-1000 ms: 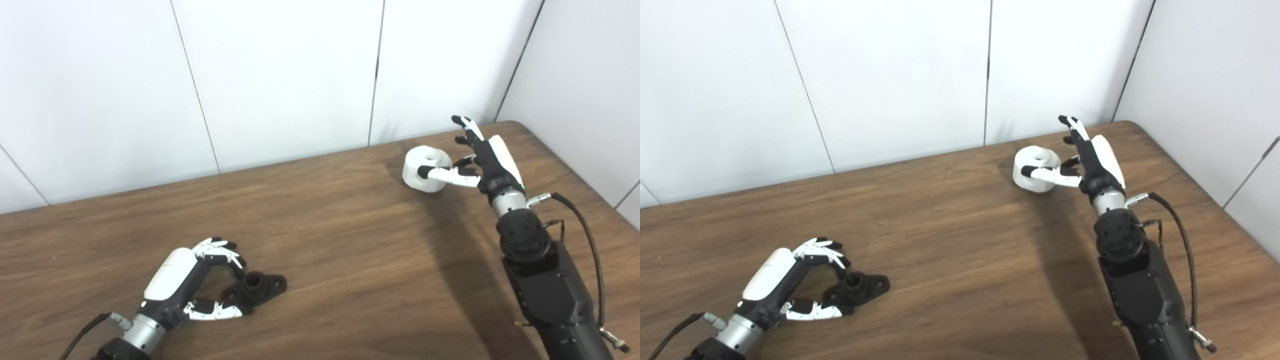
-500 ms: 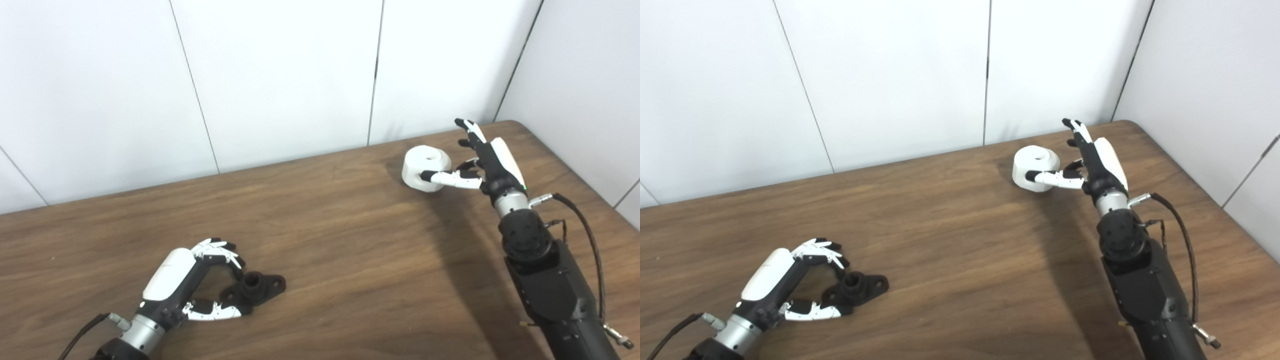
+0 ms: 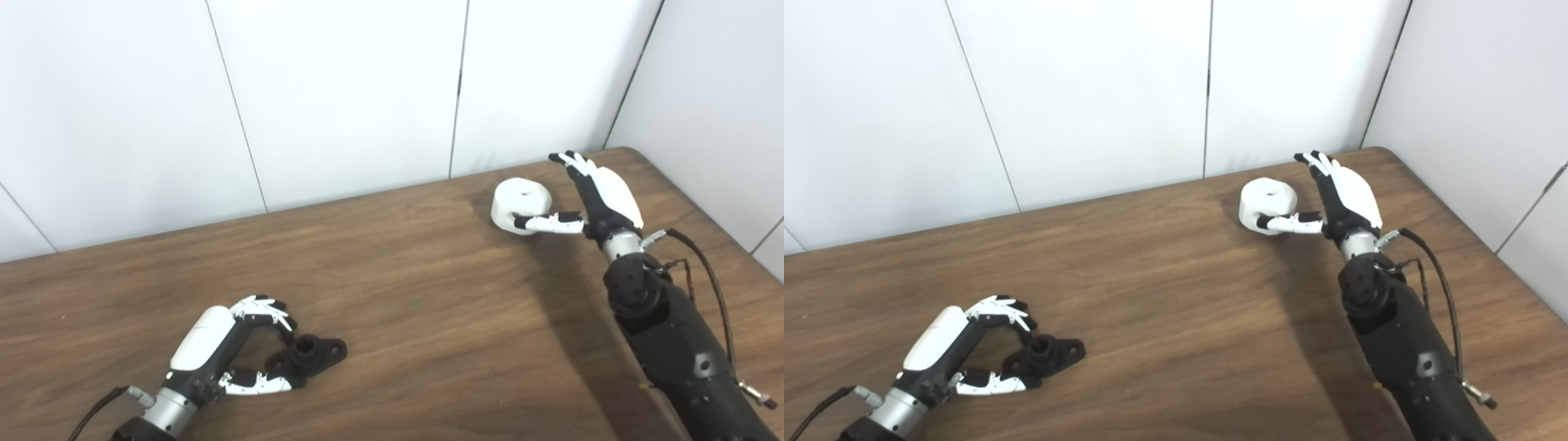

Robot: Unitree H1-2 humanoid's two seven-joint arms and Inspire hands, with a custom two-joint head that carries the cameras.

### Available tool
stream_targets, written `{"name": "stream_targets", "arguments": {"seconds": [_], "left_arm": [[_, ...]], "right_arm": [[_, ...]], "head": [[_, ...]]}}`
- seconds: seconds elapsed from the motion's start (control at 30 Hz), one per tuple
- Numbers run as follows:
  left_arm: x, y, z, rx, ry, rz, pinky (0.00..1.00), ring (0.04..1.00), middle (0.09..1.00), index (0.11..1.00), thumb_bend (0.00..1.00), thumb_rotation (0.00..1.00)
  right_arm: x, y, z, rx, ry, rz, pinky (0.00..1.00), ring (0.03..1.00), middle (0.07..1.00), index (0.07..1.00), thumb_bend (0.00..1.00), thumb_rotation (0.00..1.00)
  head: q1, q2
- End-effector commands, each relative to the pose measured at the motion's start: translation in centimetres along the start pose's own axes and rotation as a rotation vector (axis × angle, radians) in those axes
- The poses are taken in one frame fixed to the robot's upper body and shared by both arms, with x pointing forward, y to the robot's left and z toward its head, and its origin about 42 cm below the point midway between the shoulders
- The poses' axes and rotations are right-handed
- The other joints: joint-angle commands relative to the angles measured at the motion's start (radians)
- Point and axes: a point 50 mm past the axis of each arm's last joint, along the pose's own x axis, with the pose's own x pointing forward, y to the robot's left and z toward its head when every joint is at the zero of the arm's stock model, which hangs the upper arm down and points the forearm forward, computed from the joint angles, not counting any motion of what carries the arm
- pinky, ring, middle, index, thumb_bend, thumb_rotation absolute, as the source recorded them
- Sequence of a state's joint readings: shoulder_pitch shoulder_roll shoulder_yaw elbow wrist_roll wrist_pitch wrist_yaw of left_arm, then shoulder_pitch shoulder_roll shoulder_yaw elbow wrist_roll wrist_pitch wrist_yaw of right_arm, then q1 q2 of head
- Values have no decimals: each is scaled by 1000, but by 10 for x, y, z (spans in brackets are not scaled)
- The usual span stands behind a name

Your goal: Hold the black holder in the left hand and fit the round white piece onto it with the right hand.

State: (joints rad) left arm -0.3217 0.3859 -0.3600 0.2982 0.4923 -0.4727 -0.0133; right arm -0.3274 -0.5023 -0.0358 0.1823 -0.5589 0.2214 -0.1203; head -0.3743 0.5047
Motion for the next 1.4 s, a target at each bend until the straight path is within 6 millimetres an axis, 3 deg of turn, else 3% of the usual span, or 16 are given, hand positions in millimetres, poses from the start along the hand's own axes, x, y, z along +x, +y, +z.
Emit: {"name": "stream_targets", "arguments": {"seconds": [0.0,0.53,0.77,1.13,1.37], "left_arm": [[-2,11,0,23,-6,2,891,800,646,481,520,43],[-2,15,-1,7,-9,14,895,793,641,481,520,43],[-3,17,-1,15,-11,14,891,790,641,481,520,43],[-5,20,0,14,-13,23,883,786,638,481,520,44],[-7,20,1,16,-15,26,885,786,638,481,520,44]], "right_arm": [[18,-24,14,-36,-68,-77,998,1000,983,858,990,511],[28,-16,11,-110,-39,-36,1000,1000,999,761,974,517],[28,-13,12,-112,-30,-25,1000,1000,1000,746,964,487],[31,-8,15,-140,-20,-3,1000,1000,997,733,989,554],[33,-4,17,-146,-23,3,1000,1000,986,727,962,532]], "head": [[-1,0],[-6,-2],[-3,-2],[0,3],[3,4]]}}
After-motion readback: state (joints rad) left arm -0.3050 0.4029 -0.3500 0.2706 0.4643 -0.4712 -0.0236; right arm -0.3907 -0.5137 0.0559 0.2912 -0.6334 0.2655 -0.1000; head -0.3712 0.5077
